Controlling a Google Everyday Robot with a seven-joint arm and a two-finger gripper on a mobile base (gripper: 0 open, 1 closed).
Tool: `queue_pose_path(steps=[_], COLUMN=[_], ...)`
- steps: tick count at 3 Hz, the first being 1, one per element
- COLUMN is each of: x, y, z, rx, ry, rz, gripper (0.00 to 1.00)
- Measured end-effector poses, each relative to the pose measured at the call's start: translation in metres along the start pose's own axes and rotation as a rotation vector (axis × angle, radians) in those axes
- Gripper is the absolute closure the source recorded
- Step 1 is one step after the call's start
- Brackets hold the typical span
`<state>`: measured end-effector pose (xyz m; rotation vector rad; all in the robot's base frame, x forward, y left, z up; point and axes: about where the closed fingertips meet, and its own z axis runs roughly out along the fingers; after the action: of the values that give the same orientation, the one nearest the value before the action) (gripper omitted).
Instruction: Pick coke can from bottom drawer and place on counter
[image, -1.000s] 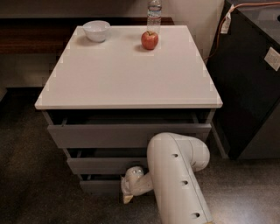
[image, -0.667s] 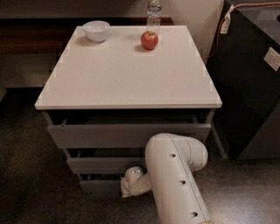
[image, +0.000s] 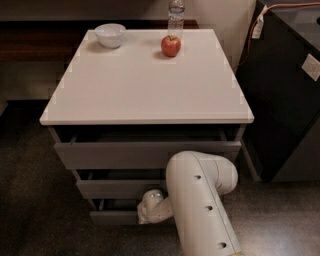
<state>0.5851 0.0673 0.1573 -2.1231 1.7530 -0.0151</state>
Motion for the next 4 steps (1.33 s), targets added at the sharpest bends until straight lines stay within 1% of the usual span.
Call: queue_pose_path(steps=[1,2,4], x=[-0.004,-0.031,-0.036], y=[0.002,0.019,0.027], z=[0.000,-0.004,-0.007], rx=[-0.002,-0.017,-0.024], ry=[-0.004,-0.032,-0.044], rz=[-0.006,-0.053,-0.068], gripper=[1.00,1.00,1.00])
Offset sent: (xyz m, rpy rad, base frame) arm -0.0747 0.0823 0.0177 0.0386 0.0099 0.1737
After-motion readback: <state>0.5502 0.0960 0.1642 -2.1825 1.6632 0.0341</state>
